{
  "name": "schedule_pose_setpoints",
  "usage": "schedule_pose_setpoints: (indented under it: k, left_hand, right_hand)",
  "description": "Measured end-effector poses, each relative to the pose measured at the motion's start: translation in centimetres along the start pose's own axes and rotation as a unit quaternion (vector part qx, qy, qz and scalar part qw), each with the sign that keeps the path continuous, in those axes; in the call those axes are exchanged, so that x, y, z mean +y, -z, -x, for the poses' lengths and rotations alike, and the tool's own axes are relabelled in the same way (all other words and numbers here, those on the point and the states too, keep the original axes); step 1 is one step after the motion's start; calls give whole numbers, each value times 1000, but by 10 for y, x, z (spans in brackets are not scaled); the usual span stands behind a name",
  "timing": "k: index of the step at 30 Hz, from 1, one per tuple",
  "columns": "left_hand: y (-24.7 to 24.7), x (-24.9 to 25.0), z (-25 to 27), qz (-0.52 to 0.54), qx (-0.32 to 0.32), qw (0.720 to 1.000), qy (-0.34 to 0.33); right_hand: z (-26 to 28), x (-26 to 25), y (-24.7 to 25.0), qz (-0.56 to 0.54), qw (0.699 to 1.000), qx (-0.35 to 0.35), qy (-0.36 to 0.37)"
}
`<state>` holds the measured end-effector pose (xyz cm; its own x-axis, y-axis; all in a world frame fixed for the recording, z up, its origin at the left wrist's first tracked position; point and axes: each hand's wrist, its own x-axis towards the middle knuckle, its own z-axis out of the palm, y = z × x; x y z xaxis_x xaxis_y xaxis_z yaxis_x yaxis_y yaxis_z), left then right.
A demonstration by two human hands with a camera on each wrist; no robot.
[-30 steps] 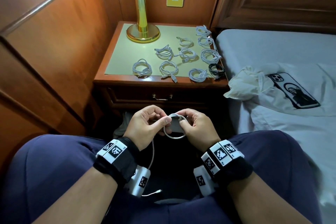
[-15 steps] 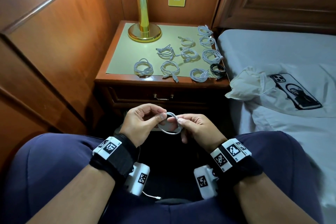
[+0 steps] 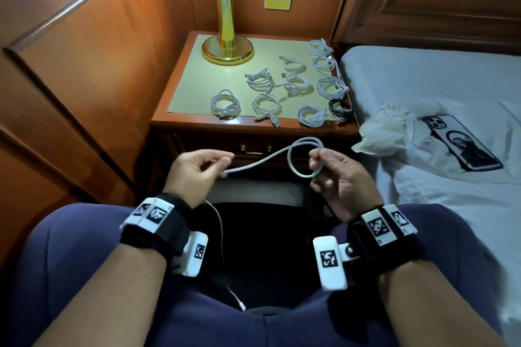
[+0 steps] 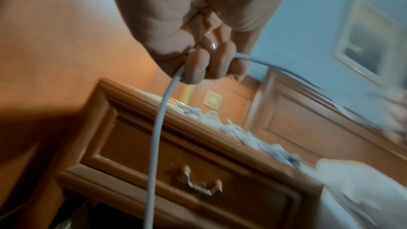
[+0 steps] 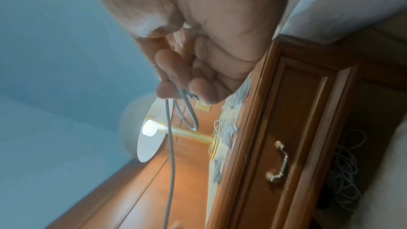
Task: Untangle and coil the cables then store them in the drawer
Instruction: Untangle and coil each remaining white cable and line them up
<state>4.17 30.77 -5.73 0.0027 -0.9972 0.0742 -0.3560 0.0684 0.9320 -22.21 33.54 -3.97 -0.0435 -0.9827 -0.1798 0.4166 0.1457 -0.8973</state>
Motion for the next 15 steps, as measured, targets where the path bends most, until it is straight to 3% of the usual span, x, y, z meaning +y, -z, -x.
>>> schedule_pose_setpoints:
  k: [3,8,11,15]
  left_hand:
    - [20,-5,-11,-70,81,994,-37]
    - [7,-6,-3,-153,111,971,-145]
    - [-6,-9,2,-187,67,956,-216]
    - [-22,-5,16,-161,-60,954,-247]
  right_hand:
    - [-3,-8,10,-21,999,24,7]
    - [0,-2,5,0,999,20,28]
    - [-1,2,4,42,998,20,48]
    - [2,10,6,179,979,-5,93]
